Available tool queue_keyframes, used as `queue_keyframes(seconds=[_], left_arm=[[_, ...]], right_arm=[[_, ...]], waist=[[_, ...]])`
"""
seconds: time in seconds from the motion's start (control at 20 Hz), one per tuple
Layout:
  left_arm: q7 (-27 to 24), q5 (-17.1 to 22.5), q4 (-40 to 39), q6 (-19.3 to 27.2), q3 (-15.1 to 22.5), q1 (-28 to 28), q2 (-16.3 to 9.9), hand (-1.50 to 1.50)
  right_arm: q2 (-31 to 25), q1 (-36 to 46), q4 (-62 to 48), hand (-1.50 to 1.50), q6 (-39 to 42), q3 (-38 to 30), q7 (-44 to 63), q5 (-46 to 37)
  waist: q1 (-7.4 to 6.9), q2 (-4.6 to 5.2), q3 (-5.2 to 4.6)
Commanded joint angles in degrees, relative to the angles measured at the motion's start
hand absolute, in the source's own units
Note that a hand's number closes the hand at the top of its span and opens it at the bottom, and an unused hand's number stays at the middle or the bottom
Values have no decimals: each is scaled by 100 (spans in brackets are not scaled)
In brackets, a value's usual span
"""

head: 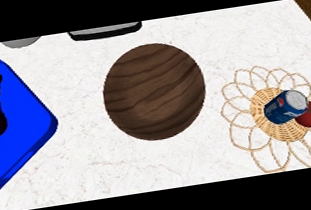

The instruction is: Pick the can from the placemat and place it in the bowl

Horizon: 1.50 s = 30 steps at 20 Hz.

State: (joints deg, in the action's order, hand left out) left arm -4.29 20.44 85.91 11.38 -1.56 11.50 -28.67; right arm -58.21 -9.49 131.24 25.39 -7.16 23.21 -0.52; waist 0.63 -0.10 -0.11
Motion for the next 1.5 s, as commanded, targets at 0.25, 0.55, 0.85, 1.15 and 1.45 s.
queue_keyframes(seconds=[0.25,0.55,0.85,1.15,1.45], left_arm=[[-145,-288,-449,-234,-134,240,240,0],[-286,-372,-699,-365,-243,305,517,0],[10,-381,-47,-529,-471,-3,390,0],[237,-564,-300,-539,-459,329,534,0],[178,-781,-132,-544,-625,149,702,0]], right_arm=[[385,251,-764,-150,971,-18,-185,-547],[1034,693,-1007,-150,1097,610,-46,-1253],[1599,542,-1549,-150,1117,724,-568,-2018],[1680,1058,-2839,-150,987,630,-1443,-2729],[2058,1279,-3238,-150,1005,540,-1923,-3097]], waist=[[-49,18,12],[-86,27,11],[-84,8,14],[-81,20,13],[-75,13,12]])
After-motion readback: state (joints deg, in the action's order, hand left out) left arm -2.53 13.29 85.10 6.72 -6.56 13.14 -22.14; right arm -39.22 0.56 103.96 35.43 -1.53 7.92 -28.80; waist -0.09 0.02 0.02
